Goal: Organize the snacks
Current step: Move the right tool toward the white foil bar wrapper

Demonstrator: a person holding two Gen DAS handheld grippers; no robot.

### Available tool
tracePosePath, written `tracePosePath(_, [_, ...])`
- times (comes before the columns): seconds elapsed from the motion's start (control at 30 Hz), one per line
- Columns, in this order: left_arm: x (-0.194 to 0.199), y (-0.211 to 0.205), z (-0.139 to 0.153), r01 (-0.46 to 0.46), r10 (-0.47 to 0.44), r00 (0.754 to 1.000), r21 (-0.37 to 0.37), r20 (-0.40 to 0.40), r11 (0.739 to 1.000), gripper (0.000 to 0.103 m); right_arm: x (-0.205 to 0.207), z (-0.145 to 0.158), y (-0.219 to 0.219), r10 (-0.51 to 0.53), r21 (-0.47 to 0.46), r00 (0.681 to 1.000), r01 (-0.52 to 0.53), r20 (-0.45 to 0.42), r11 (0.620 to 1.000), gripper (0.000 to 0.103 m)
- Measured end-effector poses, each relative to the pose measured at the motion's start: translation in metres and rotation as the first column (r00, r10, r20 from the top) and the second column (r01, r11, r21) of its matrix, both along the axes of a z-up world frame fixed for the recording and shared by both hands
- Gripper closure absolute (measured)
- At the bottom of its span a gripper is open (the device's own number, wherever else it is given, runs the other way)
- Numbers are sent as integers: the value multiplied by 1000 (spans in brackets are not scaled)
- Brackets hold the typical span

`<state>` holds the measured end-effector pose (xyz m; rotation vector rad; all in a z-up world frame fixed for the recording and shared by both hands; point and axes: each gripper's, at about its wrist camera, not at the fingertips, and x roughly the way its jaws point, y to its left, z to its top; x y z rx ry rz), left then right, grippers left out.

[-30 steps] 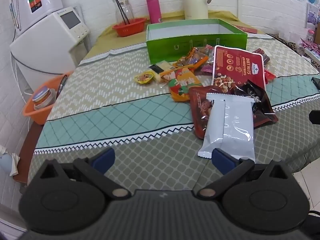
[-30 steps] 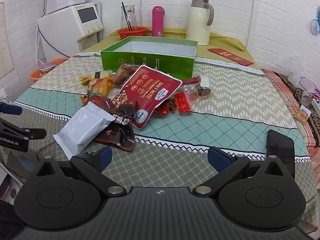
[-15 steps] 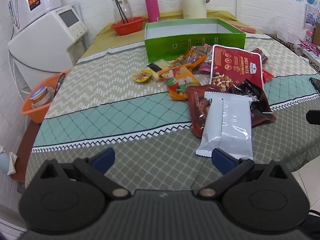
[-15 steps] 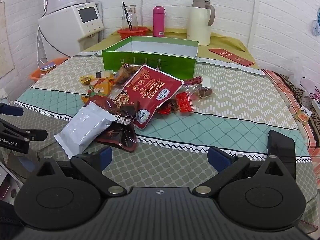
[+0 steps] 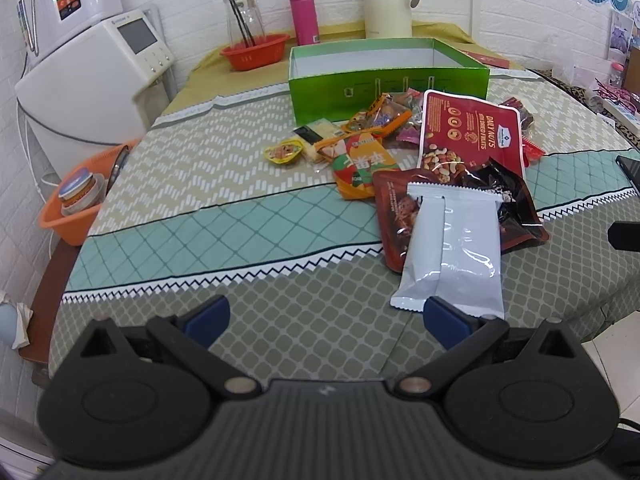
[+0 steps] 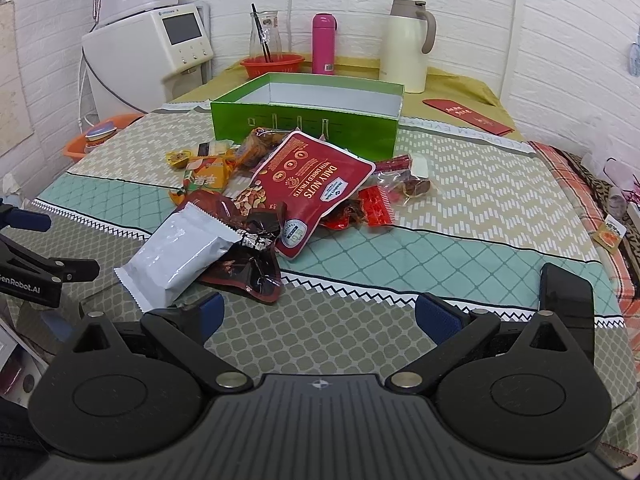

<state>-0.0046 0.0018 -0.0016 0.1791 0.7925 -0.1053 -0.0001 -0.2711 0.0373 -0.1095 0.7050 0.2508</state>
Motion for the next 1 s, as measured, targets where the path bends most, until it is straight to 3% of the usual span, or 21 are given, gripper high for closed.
tracePosePath(1.0, [3,1,-5,-3,3,1000,-6,-22,1000,0,1,-5,8,47,-16,999,-47,-4,999,0])
